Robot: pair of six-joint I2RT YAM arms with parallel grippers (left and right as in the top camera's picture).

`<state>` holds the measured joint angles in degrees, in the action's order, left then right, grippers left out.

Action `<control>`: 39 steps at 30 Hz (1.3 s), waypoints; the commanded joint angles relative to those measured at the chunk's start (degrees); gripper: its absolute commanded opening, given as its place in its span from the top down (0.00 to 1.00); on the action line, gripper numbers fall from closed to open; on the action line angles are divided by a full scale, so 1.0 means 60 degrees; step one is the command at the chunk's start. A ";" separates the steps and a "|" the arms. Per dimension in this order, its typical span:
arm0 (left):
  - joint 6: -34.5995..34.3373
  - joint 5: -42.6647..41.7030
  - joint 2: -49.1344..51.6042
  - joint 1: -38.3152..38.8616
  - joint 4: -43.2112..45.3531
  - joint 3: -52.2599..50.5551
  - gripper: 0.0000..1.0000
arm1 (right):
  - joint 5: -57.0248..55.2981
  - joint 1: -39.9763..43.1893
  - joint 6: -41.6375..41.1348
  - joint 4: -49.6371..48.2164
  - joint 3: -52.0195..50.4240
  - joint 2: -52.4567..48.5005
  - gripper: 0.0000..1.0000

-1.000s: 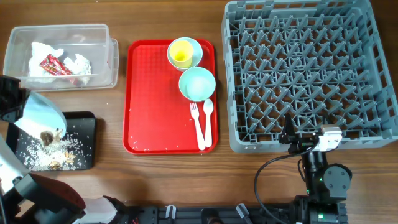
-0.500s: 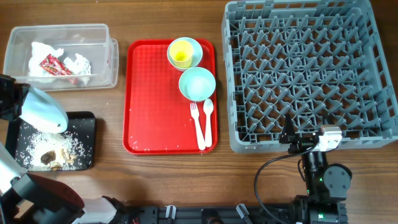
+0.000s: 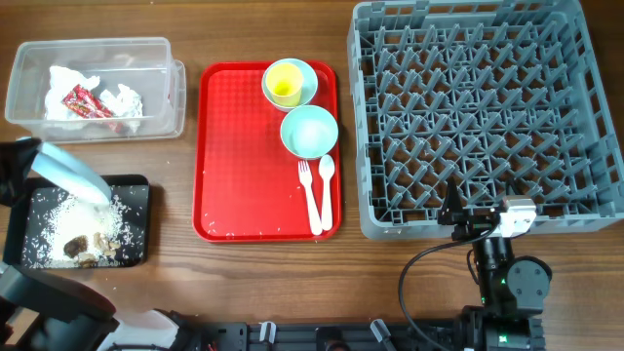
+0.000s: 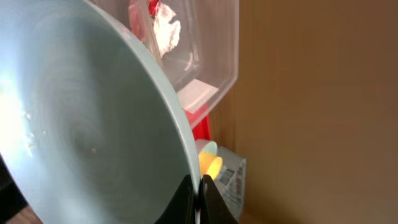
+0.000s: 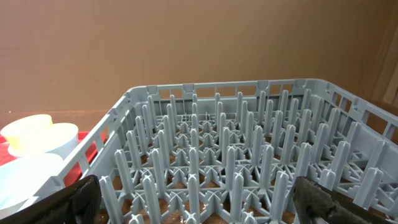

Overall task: Sort waste into correct bins and load items into the dishwasher rack
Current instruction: 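Tilt the plate to scrape food scraps onto the black tray, then carry the emptied plate back and set it on the red tray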

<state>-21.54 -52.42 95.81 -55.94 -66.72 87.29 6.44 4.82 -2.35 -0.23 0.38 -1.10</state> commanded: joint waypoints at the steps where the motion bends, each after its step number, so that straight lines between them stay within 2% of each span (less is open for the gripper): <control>1: 0.1268 -0.1075 0.0018 -0.0452 -0.0339 0.0113 0.96 | 0.0117 0.0047 -0.0131 -0.0044 -0.0015 0.0051 0.00; 4: 0.1526 -0.1698 0.0018 -0.0739 -0.0601 0.0113 0.96 | 0.0120 0.0047 -0.0131 -0.0044 -0.0015 0.0051 0.00; 6: 0.1235 -0.1479 0.0058 -0.0907 -0.0087 0.0113 0.96 | 0.0120 0.0047 -0.0131 -0.0044 -0.0015 0.0051 0.00; 13: 0.1388 -0.1698 0.0073 -0.1126 -0.0648 -0.0317 0.96 | 0.0117 0.0047 -0.0131 -0.0044 -0.0015 0.0051 0.00; 15: 0.1745 -0.1971 0.0069 -0.1126 -0.0965 -0.0321 0.96 | 0.0120 0.0047 -0.0131 -0.0044 -0.0015 0.0051 0.00; 17: 0.1792 -0.1931 0.0073 -0.1133 -0.0645 -0.0317 0.96 | 0.0120 0.0047 -0.0131 -0.0044 -0.0015 0.0051 0.00; 18: 0.1789 -0.2116 0.0069 -0.1144 -0.1071 -0.0317 0.96 | 0.0120 0.0047 -0.0127 -0.0044 -0.0015 0.0051 0.00; 19: 0.2386 -0.2667 0.0047 -0.1162 -0.1260 -0.0317 0.96 | 0.0120 0.0047 -0.0131 -0.0044 -0.0015 0.0051 0.00; 21: 0.2310 -0.2575 0.0055 -0.1162 -0.0809 -0.0317 0.96 | 0.0120 0.0047 -0.0131 -0.0044 -0.0015 0.0051 0.00; 22: 0.2255 -0.2626 0.0051 -0.1162 -0.1260 -0.0317 0.96 | 0.0117 0.0047 -0.0127 -0.0044 -0.0015 0.0051 0.00; 26: 0.3453 -0.2830 -0.0160 -0.0878 -0.2561 -0.0317 0.96 | 0.0117 0.0047 -0.0131 -0.0044 -0.0015 0.0051 0.00; 28: 0.4455 -0.2943 -0.0331 -0.0474 -0.3661 -0.0317 0.96 | 0.0120 0.0047 -0.0131 -0.0044 -0.0015 0.0051 0.00; 31: 0.5482 -0.2932 -0.0641 0.0321 -0.4521 -0.0317 0.96 | 0.0117 0.0047 -0.0131 -0.0044 -0.0015 0.0051 0.00; 35: 0.5745 -0.2601 -0.1107 0.2171 -0.4809 -0.0317 0.96 | 0.0120 0.0047 -0.0131 -0.0044 -0.0015 0.0051 0.00; 39: 0.5588 -0.1279 -0.1195 0.4881 -0.3967 -0.0321 0.96 | 0.0117 0.0047 -0.0131 -0.0044 -0.0015 0.0051 0.00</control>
<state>10.46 -66.19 89.62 -36.56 -93.51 85.34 6.44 4.82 -2.35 -0.23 0.38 -1.13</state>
